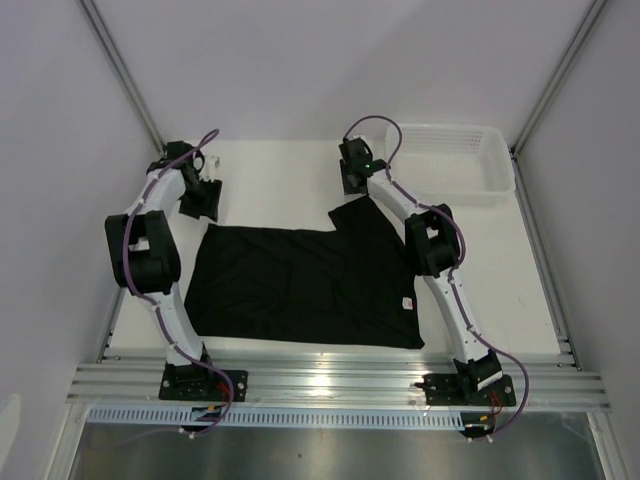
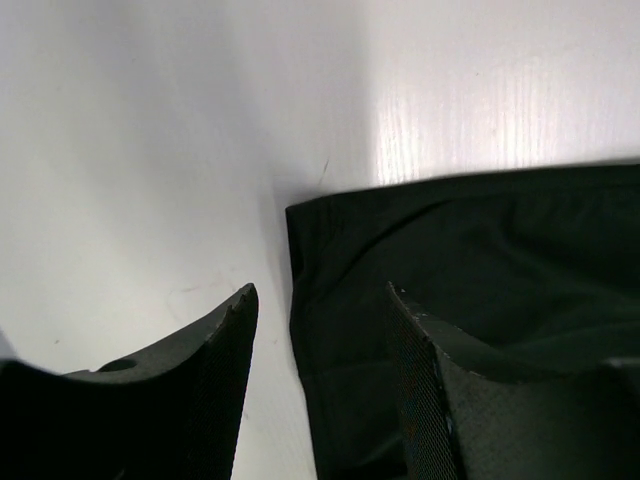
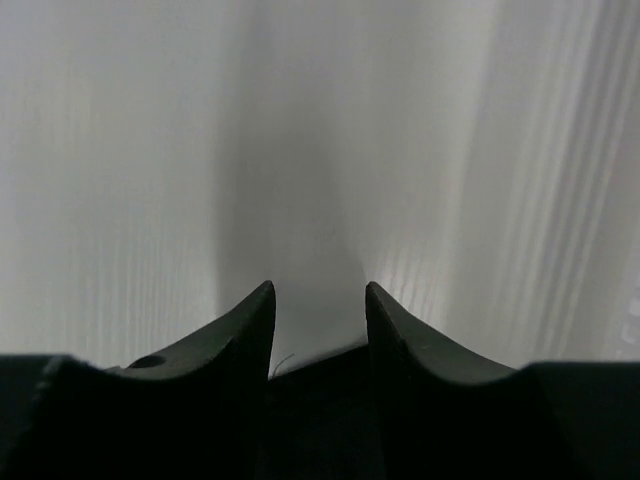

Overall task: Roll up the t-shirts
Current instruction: Fold the tshirt

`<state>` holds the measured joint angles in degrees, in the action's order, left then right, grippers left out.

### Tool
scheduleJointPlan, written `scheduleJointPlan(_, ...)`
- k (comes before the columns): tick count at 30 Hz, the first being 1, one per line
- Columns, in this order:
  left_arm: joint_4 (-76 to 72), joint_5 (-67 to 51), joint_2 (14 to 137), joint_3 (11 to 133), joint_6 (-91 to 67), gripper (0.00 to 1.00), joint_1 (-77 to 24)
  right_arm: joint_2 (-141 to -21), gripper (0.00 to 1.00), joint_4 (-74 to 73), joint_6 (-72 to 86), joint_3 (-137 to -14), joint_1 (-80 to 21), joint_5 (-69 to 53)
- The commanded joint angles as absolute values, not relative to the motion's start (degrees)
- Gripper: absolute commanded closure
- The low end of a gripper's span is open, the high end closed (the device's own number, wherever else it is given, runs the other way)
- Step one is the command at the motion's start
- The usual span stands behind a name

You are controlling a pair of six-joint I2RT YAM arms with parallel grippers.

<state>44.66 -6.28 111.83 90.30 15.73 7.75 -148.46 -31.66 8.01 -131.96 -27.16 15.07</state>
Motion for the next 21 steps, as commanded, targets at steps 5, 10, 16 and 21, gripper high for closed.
scheduleJointPlan(5,46.1,-6.9,115.9,94.0,10.9,0.43,6.9,-150.1,0.55,-34.3,5.2,-136.0,-27.6,23.7)
scheduleJointPlan(10,45.6,-6.3,116.5,92.5,10.8,0.44,5.4,-146.8,0.53,-38.5,5.8,-133.8,-26.5,21.3)
scheduleJointPlan(16,44.7,-4.8,117.2,93.0,10.8,0.44,5.4,-145.0,0.5,-42.5,6.9,-131.3,-24.8,14.4)
scheduleJointPlan(21,44.4,-5.5,118.6,94.1,10.8,0.45,6.1,-144.5,0.45,-45.2,7.6,-131.3,-24.7,11.6)
